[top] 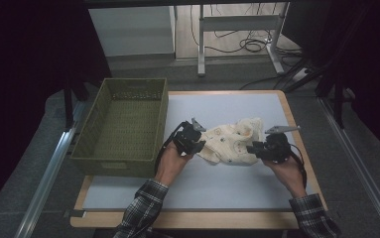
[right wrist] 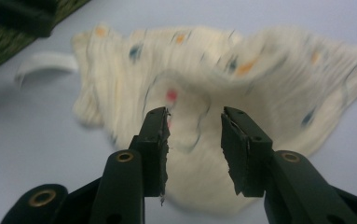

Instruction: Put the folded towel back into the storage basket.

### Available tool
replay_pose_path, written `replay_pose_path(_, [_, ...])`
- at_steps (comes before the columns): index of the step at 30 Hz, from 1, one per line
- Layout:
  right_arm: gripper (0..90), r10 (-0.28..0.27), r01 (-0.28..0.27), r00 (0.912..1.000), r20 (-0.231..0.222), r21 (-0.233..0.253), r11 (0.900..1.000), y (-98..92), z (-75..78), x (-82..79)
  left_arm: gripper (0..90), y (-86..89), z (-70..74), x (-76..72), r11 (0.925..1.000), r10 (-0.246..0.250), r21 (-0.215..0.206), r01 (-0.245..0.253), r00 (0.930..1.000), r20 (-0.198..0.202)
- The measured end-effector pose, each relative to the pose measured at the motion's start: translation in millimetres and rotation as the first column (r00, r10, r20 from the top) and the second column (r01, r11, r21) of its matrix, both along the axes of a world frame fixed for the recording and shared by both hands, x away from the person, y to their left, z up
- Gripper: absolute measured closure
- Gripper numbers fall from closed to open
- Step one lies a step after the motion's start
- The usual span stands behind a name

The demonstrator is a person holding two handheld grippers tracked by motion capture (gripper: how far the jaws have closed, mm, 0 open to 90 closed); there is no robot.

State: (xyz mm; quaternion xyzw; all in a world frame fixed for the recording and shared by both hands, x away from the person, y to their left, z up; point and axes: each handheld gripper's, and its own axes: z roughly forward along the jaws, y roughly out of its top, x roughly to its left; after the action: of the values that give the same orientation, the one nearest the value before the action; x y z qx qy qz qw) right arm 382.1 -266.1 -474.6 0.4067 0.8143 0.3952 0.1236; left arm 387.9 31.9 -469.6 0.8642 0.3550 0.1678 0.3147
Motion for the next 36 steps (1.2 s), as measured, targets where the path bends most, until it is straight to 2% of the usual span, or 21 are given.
replay_pose_path(2, [61.2,0.01,-0.01,0.9999,-0.004,-0.002,1.0,-1.4,-4.1,-4.7,65.6,-0.8,-4.1,1.2,0.9999,-0.002,-0.015,0.001,0.9999,-0.014])
replay_pose_path(3, [57.6,0.037,-0.037,0.9993,-0.01,-0.015,0.999,-2.1,-15.0,-11.7,58.6,-1.5,-12.8,2.8,0.999,0.01,-0.044,-0.011,0.9994,-0.033])
replay_pose_path(5, [49.8,0.051,-0.05,0.9987,0.007,-0.033,0.998,0.6,-25.7,-12.9,50.3,-0.5,-20.7,4.7,0.9977,0.03,-0.058,-0.033,0.9983,-0.05])
replay_pose_path(7, [43.0,0.056,-0.055,0.9984,0.012,-0.056,0.997,4.6,-34.5,-10.0,44.6,1.3,-27.9,5.8,0.9966,0.053,-0.061,-0.056,0.997,-0.056])
replay_pose_path(10, [44.6,0.062,-0.059,0.9977,0.027,-0.09,0.994,9.8,-43.2,-4.6,37.9,3.1,-34.4,8.3,0.9953,0.085,-0.042,-0.088,0.9949,-0.054])
replay_pose_path(11, [65.0,0.049,-0.04,0.9971,0.058,-0.144,0.989,14.8,-49.1,-2.7,36.0,5.0,-40.4,12.6,0.9912,0.128,-0.025,-0.13,0.9901,-0.056])
replay_pose_path(12, [65.0,0.049,-0.04,0.9971,0.058,-0.144,0.989,14.8,-49.1,-2.7,35.4,5.0,-40.4,12.6,0.9912,0.128,-0.025,-0.13,0.9901,-0.056])
replay_pose_path(13, [81.1,0.053,-0.043,0.9967,0.061,-0.157,0.987,16.5,-46.6,-4.6,34.8,7.5,-46.6,18.4,0.9863,0.162,-0.019,-0.164,0.9846,-0.065])
replay_pose_path(17, [84.4,0.058,-0.046,0.9961,0.067,-0.165,0.985,12.6,-37.3,-9.4,33.0,8.7,-55.9,25.6,0.9825,0.184,-0.011,-0.186,0.9789,-0.089])
replay_pose_path(18, [84.4,0.054,-0.042,0.9959,0.072,-0.152,0.987,2.4,-23.6,-13.7,34.5,11.5,-58.2,28.2,0.9816,0.175,-0.058,-0.182,0.9783,-0.111])
replay_pose_path(19, [84.4,0.054,-0.042,0.9959,0.072,-0.152,0.987,2.4,-23.6,-13.7,34.5,12.4,-59.1,29.1,0.9803,0.174,-0.075,-0.183,0.9781,-0.114])
replay_pose_path(20, [84.4,0.053,-0.042,0.9959,0.073,-0.142,0.989,-1.8,-18.7,-14.7,36.2,12.4,-59.2,29.0,0.9835,0.159,-0.072,-0.166,0.9821,-0.102])
replay_pose_path(22, [84.3,0.043,-0.034,0.9963,0.075,-0.117,0.993,-18.3,-1.4,-19.0,62.9,11.0,-57.3,24.9,0.9906,0.082,-0.101,-0.092,0.991,-0.106])
replay_pose_path(23, [84.3,0.043,-0.034,0.9963,0.075,-0.117,0.993,-18.3,-1.4,-19.0,80.0,11.0,-57.3,24.9,0.9906,0.082,-0.101,-0.092,0.991,-0.106])
replay_pose_path(25, [84.2,0.035,-0.027,0.9961,0.081,-0.1,0.995,-29.7,10.4,-21.4,84.3,7.8,-52.1,20.9,0.9958,0.05,-0.072,-0.056,0.9954,-0.081])
replay_pose_path(29, [83.9,0.037,-0.028,0.9932,0.111,-0.082,0.996,-43.6,35.0,-29.7,85.0,11.8,-9.2,-4.5,0.9917,-0.006,-0.128,0.007,1.0,0.003])
replay_pose_path(30, [83.5,0.041,-0.031,0.9917,0.122,-0.084,0.996,-47.3,42.5,-33.7,84.7,13.8,2.5,-14.9,0.9887,-0.029,-0.146,0.033,0.9992,0.027])
replay_pose_path(31, [82.3,0.046,-0.035,0.9889,0.141,-0.085,0.996,-55.6,56.9,-43.2,83.8,16.7,17.8,-33.4,0.9788,-0.08,-0.186,0.086,0.9961,0.036])
replay_pose_path(33, [77.2,0.062,-0.052,0.9889,0.135,-0.074,0.996,-63.1,65.2,-50.3,76.9,17.1,24.2,-53.0,0.974,-0.135,-0.179,0.138,0.9904,0.031])
replay_pose_path(35, [73.1,0.066,-0.058,0.9909,0.118,-0.076,0.995,-66.5,66.8,-54.2,57.5,17.4,22.6,-61.0,0.9693,-0.163,-0.183,0.165,0.9863,0.022])
replay_pose_path(36, [64.4,0.068,-0.057,0.9913,0.112,-0.099,0.993,-73.3,62.7,-62.4,51.5,22.1,14.4,-72.6,0.9571,-0.211,-0.204,0.206,0.9774,-0.007])
